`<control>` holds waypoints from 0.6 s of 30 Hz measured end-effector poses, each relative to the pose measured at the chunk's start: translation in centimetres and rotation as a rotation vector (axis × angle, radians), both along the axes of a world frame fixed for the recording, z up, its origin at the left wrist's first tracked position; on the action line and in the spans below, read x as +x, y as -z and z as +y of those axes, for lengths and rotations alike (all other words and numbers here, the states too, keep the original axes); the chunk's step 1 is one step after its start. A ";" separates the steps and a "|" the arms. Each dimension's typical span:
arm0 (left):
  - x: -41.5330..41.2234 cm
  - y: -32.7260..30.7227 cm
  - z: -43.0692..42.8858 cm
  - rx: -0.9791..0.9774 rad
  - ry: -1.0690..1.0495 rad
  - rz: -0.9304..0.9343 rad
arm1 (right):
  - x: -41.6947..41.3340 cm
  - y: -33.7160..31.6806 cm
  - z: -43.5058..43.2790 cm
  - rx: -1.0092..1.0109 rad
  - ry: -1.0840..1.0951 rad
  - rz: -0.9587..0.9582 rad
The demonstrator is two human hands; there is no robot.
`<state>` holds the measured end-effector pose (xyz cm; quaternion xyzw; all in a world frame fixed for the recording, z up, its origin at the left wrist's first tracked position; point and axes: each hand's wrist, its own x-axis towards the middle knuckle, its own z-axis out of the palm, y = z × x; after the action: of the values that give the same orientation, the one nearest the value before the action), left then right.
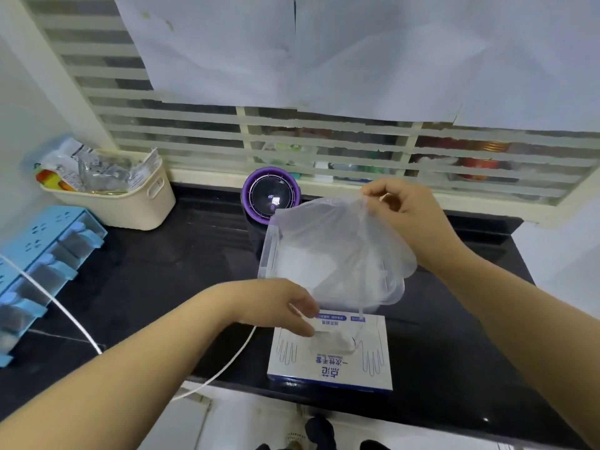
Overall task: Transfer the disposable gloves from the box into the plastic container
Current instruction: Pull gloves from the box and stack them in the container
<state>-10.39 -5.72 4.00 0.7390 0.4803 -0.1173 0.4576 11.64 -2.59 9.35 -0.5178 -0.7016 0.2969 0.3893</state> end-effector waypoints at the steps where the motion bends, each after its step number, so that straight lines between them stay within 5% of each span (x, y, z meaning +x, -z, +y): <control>1: -0.7 -1.4 0.7 -0.063 -0.049 -0.107 | 0.4 -0.7 0.4 0.014 -0.011 -0.036; 5: -2.7 -4.4 3.5 -0.372 -0.386 -0.626 | 0.9 -3.0 1.5 0.116 -0.067 -0.193; 10: 0.1 -5.0 5.4 -0.620 -0.678 -1.039 | 0.7 -4.4 1.8 0.281 -0.293 -0.500; 14: 2.5 -4.8 6.9 -0.527 -0.911 -1.065 | 0.9 -3.8 2.8 0.439 -0.390 -0.732; 18: 4.1 -5.5 7.9 -0.504 -0.898 -1.033 | 1.7 -3.1 3.8 0.471 -0.431 -0.818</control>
<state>-6.31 2.17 9.55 0.3039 0.4184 0.3385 0.7862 13.30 1.17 12.43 -0.3333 -0.9350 -0.0223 0.1193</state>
